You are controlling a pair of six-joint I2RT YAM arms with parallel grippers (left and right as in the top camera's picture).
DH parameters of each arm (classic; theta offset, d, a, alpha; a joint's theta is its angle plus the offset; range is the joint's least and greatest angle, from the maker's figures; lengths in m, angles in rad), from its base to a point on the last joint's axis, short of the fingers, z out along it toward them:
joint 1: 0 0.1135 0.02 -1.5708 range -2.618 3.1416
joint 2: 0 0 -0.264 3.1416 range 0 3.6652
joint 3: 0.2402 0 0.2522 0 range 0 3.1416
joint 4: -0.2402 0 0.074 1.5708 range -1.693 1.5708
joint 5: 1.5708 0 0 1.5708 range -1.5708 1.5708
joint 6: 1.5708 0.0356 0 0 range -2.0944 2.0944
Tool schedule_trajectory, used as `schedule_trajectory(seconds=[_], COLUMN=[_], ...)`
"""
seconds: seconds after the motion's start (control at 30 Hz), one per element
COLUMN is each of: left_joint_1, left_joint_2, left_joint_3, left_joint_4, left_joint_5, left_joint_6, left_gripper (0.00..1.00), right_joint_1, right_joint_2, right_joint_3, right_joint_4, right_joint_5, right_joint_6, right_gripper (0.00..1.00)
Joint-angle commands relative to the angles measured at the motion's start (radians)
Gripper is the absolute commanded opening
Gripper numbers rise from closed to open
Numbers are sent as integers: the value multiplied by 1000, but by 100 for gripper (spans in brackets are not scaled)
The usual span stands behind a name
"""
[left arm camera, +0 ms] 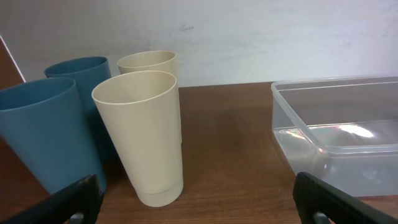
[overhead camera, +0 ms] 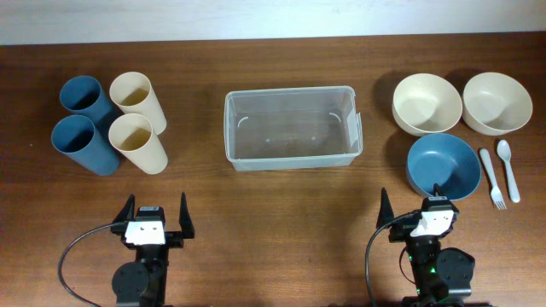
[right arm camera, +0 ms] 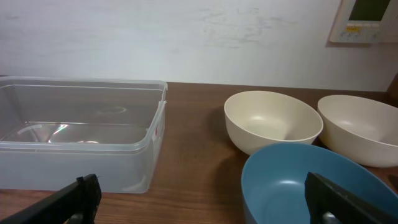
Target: Pack container
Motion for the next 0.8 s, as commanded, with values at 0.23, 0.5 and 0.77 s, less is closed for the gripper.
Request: schedule_trajectory(seconds=[0.23,0.5,0.77], left_joint_1=[5,5,5], left_joint_2=[-8,-8,-8], left_joint_3=[-4,-4,-4], left_joint_4=[-3,-3,-3], left_joint_5=[14,14,14], left_joint_6=[12,12,12], left_gripper=[99,100,99], right_joint_1=[-7,-7,-7], right_joint_2=[-10,-10,-10], right_joint_3=[-11,-11,-11], right_joint_4=[2,2,14], right_joint_5=[5,5,-52], right_joint_6=[1,1,40], right_gripper=[99,99,99])
